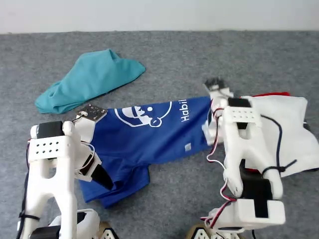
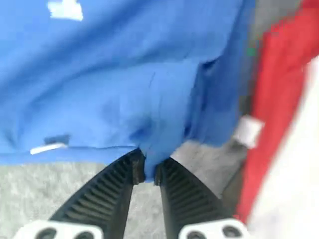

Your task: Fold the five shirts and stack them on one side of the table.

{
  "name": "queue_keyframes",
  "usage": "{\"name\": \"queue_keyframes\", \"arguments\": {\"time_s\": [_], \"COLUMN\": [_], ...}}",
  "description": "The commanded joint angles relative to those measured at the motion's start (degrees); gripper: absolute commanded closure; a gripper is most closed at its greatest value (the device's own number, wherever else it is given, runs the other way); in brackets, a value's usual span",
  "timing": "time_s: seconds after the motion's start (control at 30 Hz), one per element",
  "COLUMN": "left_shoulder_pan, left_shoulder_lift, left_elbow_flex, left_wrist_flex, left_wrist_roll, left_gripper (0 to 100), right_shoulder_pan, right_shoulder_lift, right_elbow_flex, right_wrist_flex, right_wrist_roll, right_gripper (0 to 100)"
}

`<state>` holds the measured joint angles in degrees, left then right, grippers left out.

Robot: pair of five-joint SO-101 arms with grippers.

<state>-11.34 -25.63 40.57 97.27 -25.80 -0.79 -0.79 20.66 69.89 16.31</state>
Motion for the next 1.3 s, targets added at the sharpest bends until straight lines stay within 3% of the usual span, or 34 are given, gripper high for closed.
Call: {"name": "queue_keyframes", "arguments": {"time_s": [0.0,0.37,0.63,1.13,1.27], "left_shoulder_pan": [0.1,0.1,0.1,0.1,0.1], "left_shoulder_lift": [-1.5,-1.5,-1.5,-1.5,-1.5], "left_elbow_flex": [-0.1,-0.1,-0.1,-0.3,0.0], "left_wrist_flex": [0.4,0.4,0.4,0.3,-0.7], "left_wrist_roll": [-0.6,-0.6,-0.6,-0.8,-0.9], "left_gripper": [65,65,65,65,65], "right_shoulder_pan": [0.0,0.5,7.0,3.8,4.1], "right_shoulder_lift": [-3.2,-2.3,13.1,18.9,18.9], "right_elbow_flex": [-6.2,-7.6,-8.6,-10.2,-10.2], "right_wrist_flex": [0.5,-5.7,-11.6,-5.2,-4.0], "right_wrist_roll": [0.8,4.3,4.4,4.4,4.5], "right_gripper": [98.9,98.9,98.9,98.1,88.5]}}
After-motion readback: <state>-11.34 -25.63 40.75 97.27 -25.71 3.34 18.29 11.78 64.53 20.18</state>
